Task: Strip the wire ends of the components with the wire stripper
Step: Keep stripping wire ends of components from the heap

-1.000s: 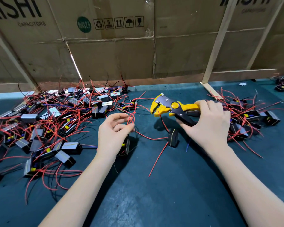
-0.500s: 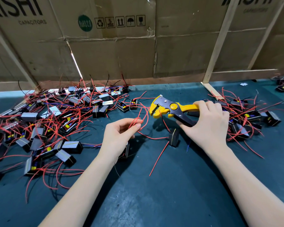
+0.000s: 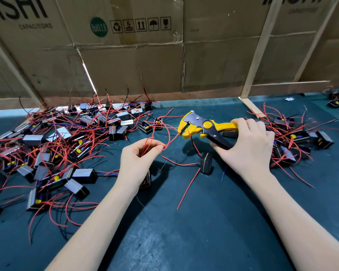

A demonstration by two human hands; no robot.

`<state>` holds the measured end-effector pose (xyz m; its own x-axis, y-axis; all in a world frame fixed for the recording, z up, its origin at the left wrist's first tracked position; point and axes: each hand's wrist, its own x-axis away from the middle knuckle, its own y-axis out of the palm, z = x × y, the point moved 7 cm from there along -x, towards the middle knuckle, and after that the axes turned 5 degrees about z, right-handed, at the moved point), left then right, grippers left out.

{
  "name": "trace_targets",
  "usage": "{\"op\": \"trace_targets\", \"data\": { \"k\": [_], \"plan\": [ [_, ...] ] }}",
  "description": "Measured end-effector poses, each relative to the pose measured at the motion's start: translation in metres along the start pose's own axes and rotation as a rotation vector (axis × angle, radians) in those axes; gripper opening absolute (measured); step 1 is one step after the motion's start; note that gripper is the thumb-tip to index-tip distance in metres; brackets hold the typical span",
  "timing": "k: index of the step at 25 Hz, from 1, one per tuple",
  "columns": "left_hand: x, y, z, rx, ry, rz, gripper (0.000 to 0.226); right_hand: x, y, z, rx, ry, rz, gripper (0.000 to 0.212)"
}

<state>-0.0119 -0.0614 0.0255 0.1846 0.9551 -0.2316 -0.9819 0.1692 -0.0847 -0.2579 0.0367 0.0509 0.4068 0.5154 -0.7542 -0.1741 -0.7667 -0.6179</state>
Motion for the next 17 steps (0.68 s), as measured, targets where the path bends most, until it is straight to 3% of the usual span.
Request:
{"op": "trace_targets", "data": {
  "k": [6, 17],
  "plan": [
    [-0.0001, -0.0003, -0.0017, -0.013, -0.015, -0.002, 0.018, 0.0012, -0.0011, -0.0081, -0.041, -0.056, 0.008, 0.062],
    [-0.0022, -0.0022, -0.0076, -0.037, -0.049, 0.010, 0.021, -0.0024, -0.0094, -0.0046, -0.066, 0.007, 0.034, 0.070]
  ]
}}
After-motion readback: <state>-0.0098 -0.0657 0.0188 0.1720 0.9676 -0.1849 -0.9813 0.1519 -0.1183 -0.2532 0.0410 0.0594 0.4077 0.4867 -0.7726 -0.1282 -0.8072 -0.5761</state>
